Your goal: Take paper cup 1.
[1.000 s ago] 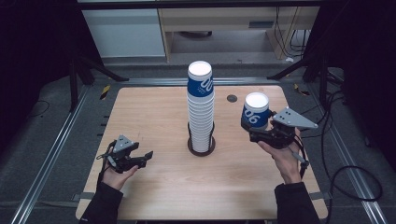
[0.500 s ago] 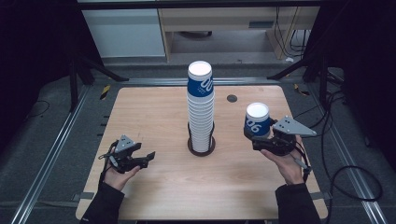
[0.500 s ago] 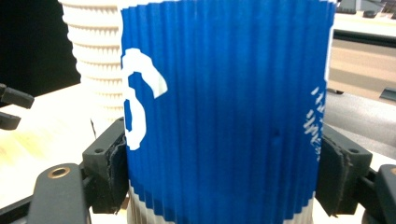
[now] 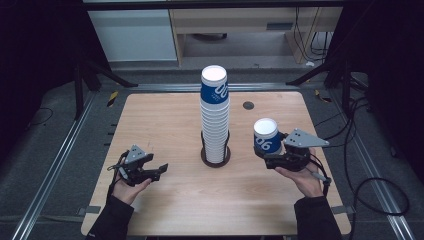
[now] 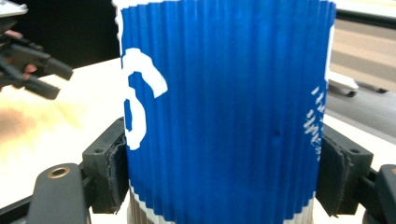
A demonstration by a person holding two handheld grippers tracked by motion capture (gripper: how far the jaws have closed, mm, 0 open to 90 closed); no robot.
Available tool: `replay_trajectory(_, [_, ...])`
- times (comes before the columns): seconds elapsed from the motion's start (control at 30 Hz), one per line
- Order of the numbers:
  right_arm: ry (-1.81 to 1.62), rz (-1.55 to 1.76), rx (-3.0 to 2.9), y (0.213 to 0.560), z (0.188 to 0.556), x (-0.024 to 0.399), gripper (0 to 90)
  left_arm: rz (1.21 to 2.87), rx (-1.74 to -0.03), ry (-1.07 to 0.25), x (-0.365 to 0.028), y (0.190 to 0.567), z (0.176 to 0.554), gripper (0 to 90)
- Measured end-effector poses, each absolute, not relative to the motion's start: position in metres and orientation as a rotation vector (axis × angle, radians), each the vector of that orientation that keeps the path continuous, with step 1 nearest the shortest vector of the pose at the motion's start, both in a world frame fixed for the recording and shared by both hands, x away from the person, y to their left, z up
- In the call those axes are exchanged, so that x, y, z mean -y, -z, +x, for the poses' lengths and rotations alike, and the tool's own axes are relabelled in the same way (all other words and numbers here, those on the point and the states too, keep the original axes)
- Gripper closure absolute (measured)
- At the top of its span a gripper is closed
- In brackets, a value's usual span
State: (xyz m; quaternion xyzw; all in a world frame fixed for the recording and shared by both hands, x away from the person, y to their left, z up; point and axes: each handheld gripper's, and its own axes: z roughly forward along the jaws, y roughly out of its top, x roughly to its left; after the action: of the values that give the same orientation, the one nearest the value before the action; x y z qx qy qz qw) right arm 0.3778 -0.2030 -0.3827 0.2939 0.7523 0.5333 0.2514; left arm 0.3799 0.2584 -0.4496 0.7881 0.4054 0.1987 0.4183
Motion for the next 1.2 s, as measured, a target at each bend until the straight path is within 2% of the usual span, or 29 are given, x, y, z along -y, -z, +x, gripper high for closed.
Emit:
replay_trajectory(0.77, [-1.406,0.722,-2.218,0.401,0.358,0.185,20.1,1.971,-1.0,-0.5,-0.259,0.444,0.377,27.8])
replay_trajectory(1.2, [-1.404,0.607,-2.338,0.412,0.36,0.171,20.0,1.997,-0.954,-0.471,-0.253,0.444,0.375,26.8])
